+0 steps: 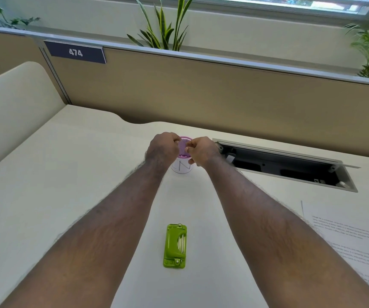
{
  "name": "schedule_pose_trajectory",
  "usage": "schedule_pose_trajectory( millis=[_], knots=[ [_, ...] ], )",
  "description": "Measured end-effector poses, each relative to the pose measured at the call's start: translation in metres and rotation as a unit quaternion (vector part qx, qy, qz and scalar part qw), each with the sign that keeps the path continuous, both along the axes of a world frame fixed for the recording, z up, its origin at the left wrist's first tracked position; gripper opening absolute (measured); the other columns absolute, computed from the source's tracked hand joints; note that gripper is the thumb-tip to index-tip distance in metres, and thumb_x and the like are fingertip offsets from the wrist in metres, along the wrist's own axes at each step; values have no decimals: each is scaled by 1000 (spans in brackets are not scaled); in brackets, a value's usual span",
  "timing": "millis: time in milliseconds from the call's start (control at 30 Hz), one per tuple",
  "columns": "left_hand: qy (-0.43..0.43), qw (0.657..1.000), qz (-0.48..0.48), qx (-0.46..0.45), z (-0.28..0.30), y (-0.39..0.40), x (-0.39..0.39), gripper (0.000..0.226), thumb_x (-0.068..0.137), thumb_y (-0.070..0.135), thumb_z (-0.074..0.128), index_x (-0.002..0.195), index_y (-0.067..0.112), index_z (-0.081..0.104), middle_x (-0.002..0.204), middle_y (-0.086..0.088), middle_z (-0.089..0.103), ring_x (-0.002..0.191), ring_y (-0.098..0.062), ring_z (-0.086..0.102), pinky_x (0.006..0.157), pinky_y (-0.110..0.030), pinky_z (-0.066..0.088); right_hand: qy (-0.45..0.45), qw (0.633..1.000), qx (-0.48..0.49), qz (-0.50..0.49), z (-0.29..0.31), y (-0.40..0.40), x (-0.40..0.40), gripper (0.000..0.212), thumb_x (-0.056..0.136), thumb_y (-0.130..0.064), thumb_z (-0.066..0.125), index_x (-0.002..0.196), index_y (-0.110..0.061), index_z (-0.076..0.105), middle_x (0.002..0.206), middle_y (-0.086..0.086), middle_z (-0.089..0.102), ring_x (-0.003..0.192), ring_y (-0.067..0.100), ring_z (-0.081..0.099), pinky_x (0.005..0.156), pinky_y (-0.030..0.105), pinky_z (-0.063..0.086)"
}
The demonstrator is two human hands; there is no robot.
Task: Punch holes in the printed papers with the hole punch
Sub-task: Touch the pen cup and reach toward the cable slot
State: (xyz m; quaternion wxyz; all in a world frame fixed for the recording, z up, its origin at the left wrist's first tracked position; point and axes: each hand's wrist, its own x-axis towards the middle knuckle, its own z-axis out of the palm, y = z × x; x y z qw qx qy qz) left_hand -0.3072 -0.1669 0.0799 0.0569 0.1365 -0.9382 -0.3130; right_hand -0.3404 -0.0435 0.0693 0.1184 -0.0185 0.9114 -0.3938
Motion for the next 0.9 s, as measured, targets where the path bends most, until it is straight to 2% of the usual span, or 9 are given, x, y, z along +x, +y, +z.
schedule_pose_trajectory(
  millis=[100, 200, 333, 433, 533, 700, 767, 833, 900],
  knots=[
    [-4, 1000, -3, -6, 0, -2, 3, 31, 91, 16, 53, 117, 19, 70, 116, -7, 72, 105, -28, 65, 91, -42, 56, 37, 999, 5, -15, 4, 3, 2, 13, 87, -26, 61, 84, -17, 70, 60, -4, 66, 57, 15, 67, 58, 29, 54],
    [14, 1000, -3, -9, 2, -2, 5, 29, 91, 21, 51, 110, 17, 72, 112, -9, 72, 101, -28, 65, 88, -42, 56, 36, 999, -28, -17, 9, 6, 6, 17, 91, -26, 56, 91, -21, 72, 58, -5, 67, 43, 5, 61, 52, 25, 52],
    [35, 999, -15, 17, 1, -1, 10, 34, 92, 24, 47, 117, 19, 69, 120, -7, 67, 110, -26, 62, 92, -37, 53, 27, 999, -31, 2, 13, 12, 14, 23, 93, -26, 52, 104, -26, 72, 66, 1, 73, 48, 8, 63, 53, 27, 53],
    [54, 998, -17, 9, -2, -2, 17, 36, 91, 27, 47, 122, 22, 66, 126, -5, 63, 114, -26, 59, 91, -36, 49, 32, 997, -63, 5, 18, 16, 20, 26, 92, -24, 56, 113, -21, 70, 84, 4, 76, 67, 18, 73, 58, 31, 55],
    [76, 997, -29, -10, -5, -2, 29, 38, 92, 25, 49, 126, 20, 63, 127, -8, 63, 116, -26, 59, 92, -37, 49, 45, 994, -101, 3, 25, 21, 28, 33, 93, -22, 59, 124, -16, 65, 97, -3, 72, 67, 16, 72, 53, 23, 50],
    [84, 996, -24, -15, -15, -9, 64, 39, 92, 24, 53, 129, 21, 62, 134, -5, 61, 121, -26, 58, 102, -43, 48, 78, 991, -111, 5, 20, 48, 62, 27, 93, -25, 60, 117, -19, 69, 105, -6, 72, 63, 5, 71, 49, 12, 43],
    [80, 996, -20, -20, -24, -10, 86, 40, 91, 24, 53, 130, 21, 61, 137, -5, 59, 124, -26, 56, 105, -46, 46, 77, 992, -100, 7, 11, 64, 86, 25, 92, -26, 60, 115, -22, 70, 103, -8, 72, 67, 5, 70, 55, 16, 46],
    [69, 997, -14, -23, -35, -9, 112, 41, 91, 25, 54, 131, 23, 60, 140, -3, 57, 127, -26, 53, 108, -47, 42, 67, 995, -78, 4, -1, 81, 114, 25, 91, -28, 62, 114, -26, 70, 103, -9, 72, 77, 9, 70, 69, 23, 52],
    [62, 998, -3, -30, -49, -9, 140, 41, 92, 25, 54, 132, 24, 59, 142, -2, 55, 130, -25, 50, 109, -45, 38, 51, 997, -52, -1, -18, 99, 146, 25, 90, -29, 63, 113, -28, 70, 103, -12, 70, 80, 4, 68, 74, 20, 52]
  ],
)
